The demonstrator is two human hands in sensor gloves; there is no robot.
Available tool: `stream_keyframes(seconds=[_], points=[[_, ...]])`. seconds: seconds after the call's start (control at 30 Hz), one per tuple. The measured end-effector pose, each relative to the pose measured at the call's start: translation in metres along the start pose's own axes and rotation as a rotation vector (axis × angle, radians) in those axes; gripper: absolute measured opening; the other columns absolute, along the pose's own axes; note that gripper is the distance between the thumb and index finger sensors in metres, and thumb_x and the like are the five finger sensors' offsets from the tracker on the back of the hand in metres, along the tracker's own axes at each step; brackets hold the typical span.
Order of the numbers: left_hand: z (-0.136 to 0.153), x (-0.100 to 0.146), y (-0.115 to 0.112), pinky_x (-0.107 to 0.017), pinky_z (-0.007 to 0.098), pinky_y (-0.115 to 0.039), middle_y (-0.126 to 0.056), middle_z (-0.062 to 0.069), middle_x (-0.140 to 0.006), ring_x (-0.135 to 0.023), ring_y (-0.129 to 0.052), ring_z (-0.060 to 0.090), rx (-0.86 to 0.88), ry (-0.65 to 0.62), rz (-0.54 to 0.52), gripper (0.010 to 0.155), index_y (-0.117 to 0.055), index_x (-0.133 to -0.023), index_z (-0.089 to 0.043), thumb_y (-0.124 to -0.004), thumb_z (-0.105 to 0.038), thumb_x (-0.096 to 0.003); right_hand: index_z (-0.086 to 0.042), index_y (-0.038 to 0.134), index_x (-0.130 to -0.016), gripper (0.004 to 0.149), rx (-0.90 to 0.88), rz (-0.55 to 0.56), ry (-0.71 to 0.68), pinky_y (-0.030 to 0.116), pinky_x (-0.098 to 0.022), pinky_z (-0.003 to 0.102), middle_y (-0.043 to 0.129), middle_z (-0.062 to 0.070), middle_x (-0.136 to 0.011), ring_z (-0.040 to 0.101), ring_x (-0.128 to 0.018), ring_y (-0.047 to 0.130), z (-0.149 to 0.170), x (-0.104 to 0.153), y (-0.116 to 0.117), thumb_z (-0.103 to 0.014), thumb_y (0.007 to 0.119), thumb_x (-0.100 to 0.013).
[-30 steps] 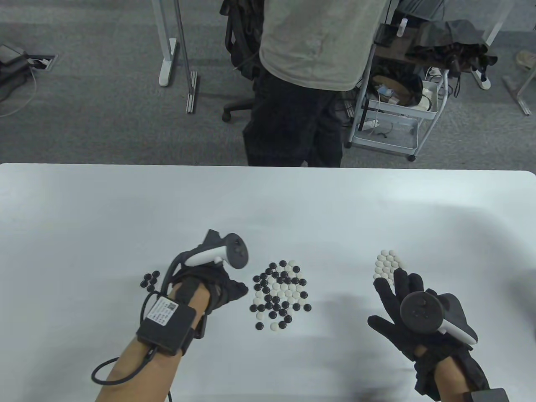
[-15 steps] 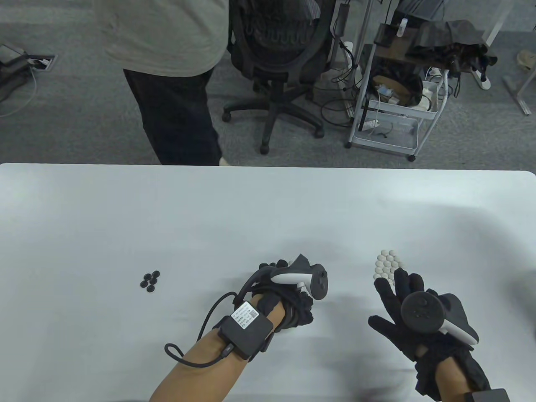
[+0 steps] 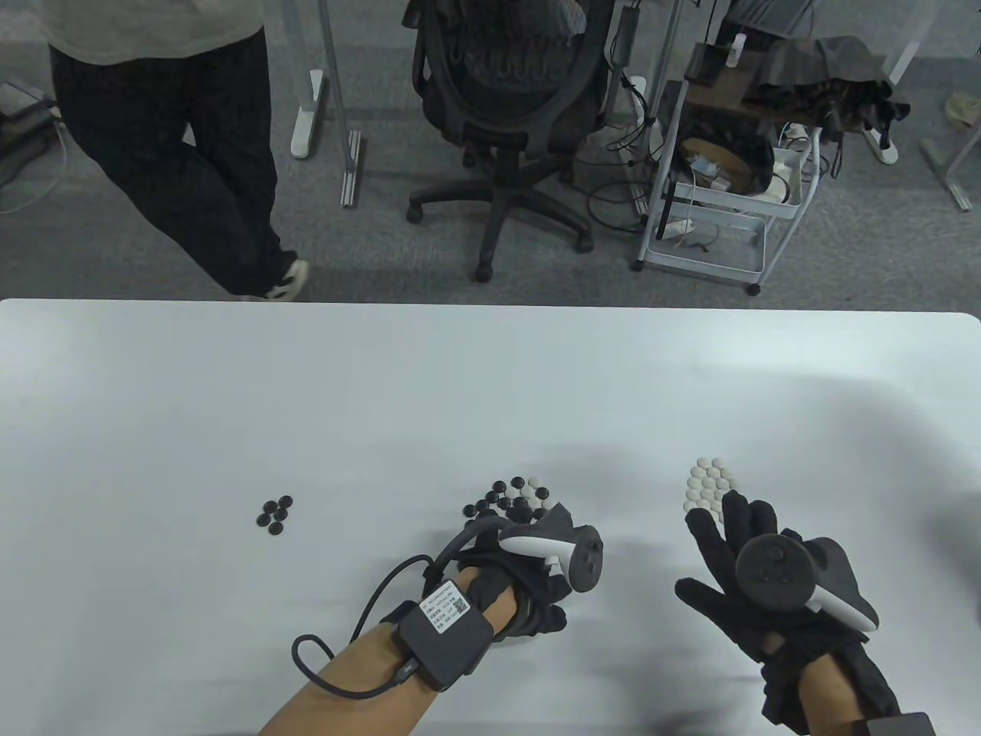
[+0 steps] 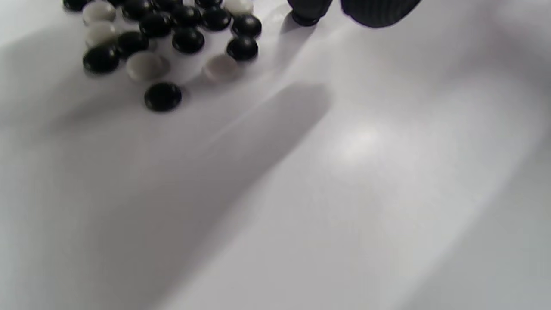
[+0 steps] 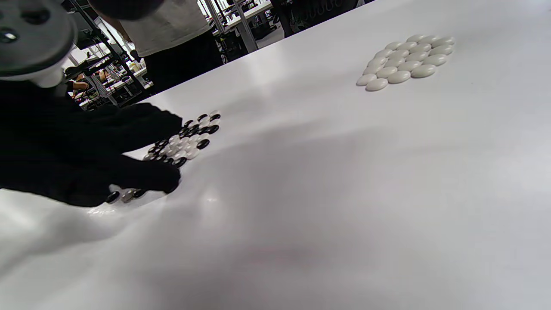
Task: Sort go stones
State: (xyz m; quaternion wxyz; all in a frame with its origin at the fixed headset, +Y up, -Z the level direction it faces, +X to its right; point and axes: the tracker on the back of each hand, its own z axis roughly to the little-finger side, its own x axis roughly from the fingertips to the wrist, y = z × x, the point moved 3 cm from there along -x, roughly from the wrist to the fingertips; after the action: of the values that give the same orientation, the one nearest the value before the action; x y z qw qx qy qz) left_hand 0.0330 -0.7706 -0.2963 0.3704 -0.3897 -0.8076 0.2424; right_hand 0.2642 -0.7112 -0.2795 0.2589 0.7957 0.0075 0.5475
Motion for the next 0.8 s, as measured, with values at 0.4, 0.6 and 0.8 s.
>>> stream_keyframes(seconds=[0.4, 0.6, 0.8], points=[[0.097, 0.086, -0.097, -0.055, 0.083, -0.001, 0.016, 0.030, -0.110, -0.089, 0.017, 0.059, 0.166, 0.139, 0.005, 0.057, -0.041, -0.116, -0.031, -0.051, -0.045, -0.0624, -0.011, 0.010, -0.112, 0.081, 0.009, 0.011, -0.002, 0.004, -0.052, 0.082, -0.012, 0.032, -0.103, 0.060, -0.087, -0.012, -0.004, 0.003, -0.003, -0.053, 0.051, -0.057], [0.197, 0.118, -0.123, -0.054, 0.083, 0.002, 0.019, 0.029, -0.108, -0.089, 0.020, 0.058, 0.379, 0.385, -0.012, 0.058, -0.039, -0.117, -0.031, -0.049, -0.045, -0.0612, -0.011, 0.010, -0.112, 0.081, 0.011, -0.008, 0.016, 0.004, -0.052, 0.081, -0.013, 0.032, -0.103, 0.060, -0.087, -0.012, 0.000, -0.001, 0.001, -0.053, 0.051, -0.057], [0.245, 0.115, -0.115, -0.056, 0.082, 0.005, 0.022, 0.027, -0.108, -0.089, 0.023, 0.055, 0.470, 0.520, -0.065, 0.059, -0.034, -0.115, -0.034, -0.047, -0.044, -0.0592, -0.011, 0.010, -0.112, 0.082, 0.012, -0.001, 0.024, 0.003, -0.051, 0.081, -0.013, 0.032, -0.103, 0.060, -0.086, -0.013, 0.001, -0.001, 0.000, -0.053, 0.051, -0.057]])
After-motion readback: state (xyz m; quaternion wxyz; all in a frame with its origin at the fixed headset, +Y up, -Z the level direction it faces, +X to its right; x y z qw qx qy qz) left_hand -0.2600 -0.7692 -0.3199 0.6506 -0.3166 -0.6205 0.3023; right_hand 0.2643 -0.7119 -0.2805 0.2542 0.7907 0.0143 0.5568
